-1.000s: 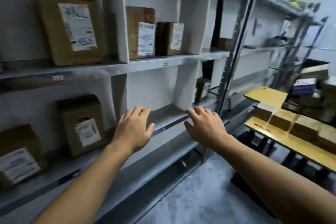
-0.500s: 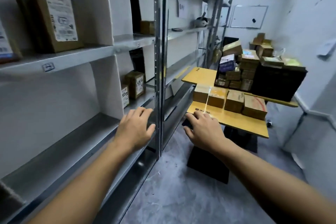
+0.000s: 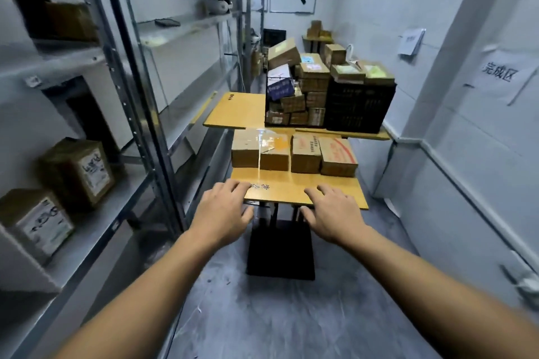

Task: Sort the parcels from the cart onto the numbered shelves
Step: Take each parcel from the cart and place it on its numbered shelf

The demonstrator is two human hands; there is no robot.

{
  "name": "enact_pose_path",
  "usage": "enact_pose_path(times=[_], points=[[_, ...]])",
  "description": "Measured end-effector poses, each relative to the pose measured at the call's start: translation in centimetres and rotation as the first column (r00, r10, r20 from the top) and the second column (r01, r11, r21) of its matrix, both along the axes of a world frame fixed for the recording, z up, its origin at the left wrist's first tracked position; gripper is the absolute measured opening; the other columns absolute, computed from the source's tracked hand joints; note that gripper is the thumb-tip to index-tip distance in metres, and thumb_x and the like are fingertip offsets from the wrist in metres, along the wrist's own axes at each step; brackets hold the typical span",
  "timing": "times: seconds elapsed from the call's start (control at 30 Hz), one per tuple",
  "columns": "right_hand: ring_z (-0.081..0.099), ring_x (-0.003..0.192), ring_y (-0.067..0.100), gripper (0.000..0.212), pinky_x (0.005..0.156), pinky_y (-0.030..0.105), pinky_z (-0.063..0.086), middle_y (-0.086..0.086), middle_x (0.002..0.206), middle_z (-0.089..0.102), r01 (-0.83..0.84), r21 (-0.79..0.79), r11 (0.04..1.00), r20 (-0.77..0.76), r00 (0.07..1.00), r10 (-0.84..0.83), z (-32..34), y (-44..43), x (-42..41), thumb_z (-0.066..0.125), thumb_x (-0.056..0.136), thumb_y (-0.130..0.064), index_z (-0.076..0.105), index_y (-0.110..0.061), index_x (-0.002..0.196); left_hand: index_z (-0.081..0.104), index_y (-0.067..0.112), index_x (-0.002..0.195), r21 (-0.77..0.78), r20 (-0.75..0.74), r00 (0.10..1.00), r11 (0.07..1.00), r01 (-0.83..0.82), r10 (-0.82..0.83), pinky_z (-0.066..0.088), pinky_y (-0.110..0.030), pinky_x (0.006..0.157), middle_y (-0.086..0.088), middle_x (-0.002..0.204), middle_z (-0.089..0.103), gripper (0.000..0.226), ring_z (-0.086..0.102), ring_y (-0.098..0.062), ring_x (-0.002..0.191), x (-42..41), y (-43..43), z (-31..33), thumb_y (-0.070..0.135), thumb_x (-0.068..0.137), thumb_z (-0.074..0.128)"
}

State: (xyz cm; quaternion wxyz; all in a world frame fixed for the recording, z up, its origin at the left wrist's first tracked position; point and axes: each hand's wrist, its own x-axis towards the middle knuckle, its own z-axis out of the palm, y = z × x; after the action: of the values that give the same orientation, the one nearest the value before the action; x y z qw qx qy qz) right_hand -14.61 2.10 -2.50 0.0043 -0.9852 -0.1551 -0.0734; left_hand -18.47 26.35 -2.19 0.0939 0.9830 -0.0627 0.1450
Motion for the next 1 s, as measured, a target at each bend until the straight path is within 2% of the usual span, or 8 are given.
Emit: enact_pose_path(times=[0.23,0.37,0.5,0.8,0.9,1.0], points=[[0.052,0.121,0.032,0.049,0.091,0.044,0.045,0.006,0.135,0.052,0.102,0.027,0.994,-0.051,0.994,-0.1,-2.4,-4.3,8.5,0.041,0.097,-0.053,0.046,-0.027,0.139,0.045,0.029,0.135,0.011,-0.045,0.992,0.993,0.121,-0.12,0.042,-0.037,0.091,0.003,0.129,0.054,0.049,0.05,-0.021,0.114,10.2,-5.0,-2.2,0.048,0.09,0.048],[0.053,0.117,0.033,0.048,0.089,0.044,0.047,0.005,0.131,0.053,0.117,0.05,0.992,-0.053,0.992,-0.114,-4.0,-8.2,16.6,0.043,0.096,-0.053,0.045,-0.028,0.137,0.042,0.031,0.138,0.013,-0.064,0.985,0.987,0.159,-0.158,0.042,-0.036,0.092,0.005,0.132,0.052,0.052,0.049,-0.019,0.115,19.0,-9.2,-3.5,0.051,0.09,0.047],[0.051,0.119,0.034,0.05,0.088,0.045,0.046,0.005,0.137,0.05,0.138,0.053,0.989,-0.069,0.988,-0.135,-5.3,-12.8,25.4,0.043,0.097,-0.053,0.042,-0.027,0.139,0.039,0.032,0.137,0.005,-0.093,0.982,0.986,0.164,-0.163,0.041,-0.038,0.097,0.005,0.136,0.049,0.052,0.045,-0.02,0.121,28.1,-14.4,-4.5,0.052,0.09,0.048],[0.05,0.116,0.034,0.048,0.09,0.045,0.044,0.008,0.132,0.049,0.148,0.042,0.988,-0.255,0.958,-0.132,-9.3,-19.7,40.8,0.04,0.099,-0.05,0.04,-0.025,0.14,0.04,0.032,0.136,-0.009,-0.223,0.969,0.995,0.102,-0.102,0.041,-0.042,0.101,0.005,0.135,0.05,0.049,0.046,-0.021,0.124,42.3,-22.4,-8.6,0.051,0.091,0.047],[0.046,0.122,0.033,0.055,0.095,0.048,0.044,0.008,0.138,0.045,0.185,0.088,0.979,-0.346,0.927,-0.144,-11.5,-20.0,44.3,0.041,0.099,-0.051,0.034,-0.027,0.147,0.038,0.032,0.135,-0.006,-0.272,0.958,0.996,0.093,-0.091,0.04,-0.043,0.102,0.005,0.135,0.05,0.048,0.046,-0.021,0.121,45.1,-22.8,-9.9,0.049,0.091,0.046],[0.034,0.135,0.032,0.058,0.106,0.052,0.039,0.007,0.15,0.034,0.243,0.156,0.958,-0.424,0.892,-0.157,-13.8,-19.9,47.0,0.042,0.099,-0.052,0.031,-0.03,0.151,0.038,0.031,0.137,-0.015,-0.321,0.945,0.998,0.062,-0.064,0.039,-0.043,0.102,0.004,0.135,0.049,0.049,0.044,-0.021,0.121,47.2,-22.9,-11.2,0.048,0.091,0.046]])
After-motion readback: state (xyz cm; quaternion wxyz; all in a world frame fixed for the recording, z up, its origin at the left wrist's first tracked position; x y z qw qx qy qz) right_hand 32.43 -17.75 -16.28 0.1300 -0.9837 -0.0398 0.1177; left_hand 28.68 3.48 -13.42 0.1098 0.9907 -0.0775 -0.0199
